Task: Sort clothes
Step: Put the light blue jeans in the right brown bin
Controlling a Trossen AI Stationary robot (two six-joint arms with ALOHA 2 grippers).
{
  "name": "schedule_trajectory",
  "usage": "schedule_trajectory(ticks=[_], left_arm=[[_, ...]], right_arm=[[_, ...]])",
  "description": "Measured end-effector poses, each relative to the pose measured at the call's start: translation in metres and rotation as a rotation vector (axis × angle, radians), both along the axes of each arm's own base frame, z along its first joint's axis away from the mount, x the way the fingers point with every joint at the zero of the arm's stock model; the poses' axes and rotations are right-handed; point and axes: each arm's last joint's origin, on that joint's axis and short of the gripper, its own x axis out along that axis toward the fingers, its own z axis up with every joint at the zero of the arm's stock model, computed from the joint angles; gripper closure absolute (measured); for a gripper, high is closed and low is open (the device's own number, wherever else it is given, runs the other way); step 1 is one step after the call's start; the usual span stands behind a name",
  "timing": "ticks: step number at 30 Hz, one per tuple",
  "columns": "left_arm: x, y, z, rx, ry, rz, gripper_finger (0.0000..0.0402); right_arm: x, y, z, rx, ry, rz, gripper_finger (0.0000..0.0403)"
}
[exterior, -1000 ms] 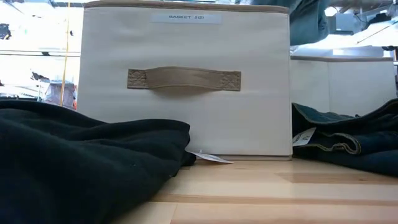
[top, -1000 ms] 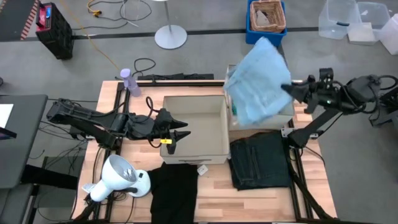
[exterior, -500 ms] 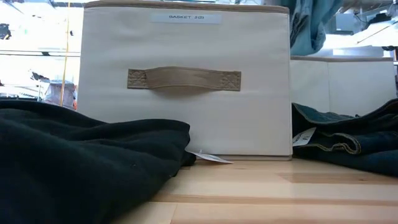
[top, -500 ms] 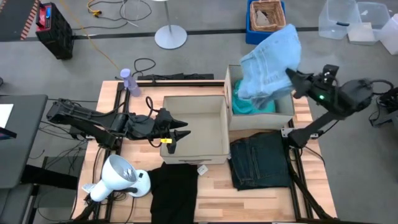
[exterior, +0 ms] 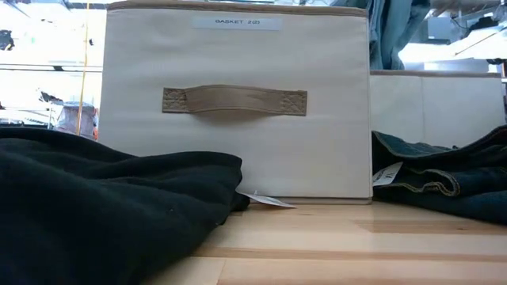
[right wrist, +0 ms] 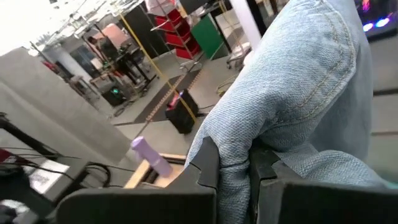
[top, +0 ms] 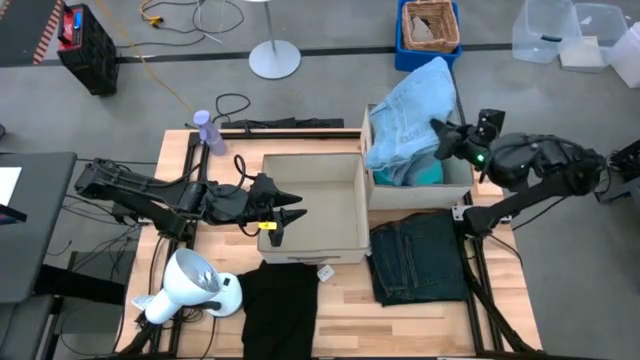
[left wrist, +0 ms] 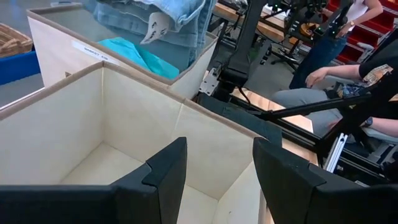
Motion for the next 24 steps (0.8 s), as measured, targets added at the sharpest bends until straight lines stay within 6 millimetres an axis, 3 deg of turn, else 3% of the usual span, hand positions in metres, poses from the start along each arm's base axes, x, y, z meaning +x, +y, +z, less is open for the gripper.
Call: schedule_trajectory(ticks=[7, 14, 20, 24], left_arm=[[0.000, 0.000, 0.000, 0.000, -0.004, 0.003, 0.0223], [0.001, 0.000, 0.003, -0.006, -0.029, 0.002, 0.0223], [0.001, 0.000, 0.004, -0.001, -0.041, 0.000, 0.0223], [0.001, 0.000, 0.004, 0.000, -0.040, 0.000, 0.0223]], right_arm=[[0.008, -0.012, 0.000, 0.027, 0.016, 0.008, 0.0371], [-0.006, -0.032, -0.021, 0.086, 0.218, -0.133, 0.0371], [-0.013, -0.037, -0.037, 0.156, 0.376, -0.196, 0.0371], [-0.006, -0.037, -0.035, 0.152, 0.336, -0.182, 0.0371]])
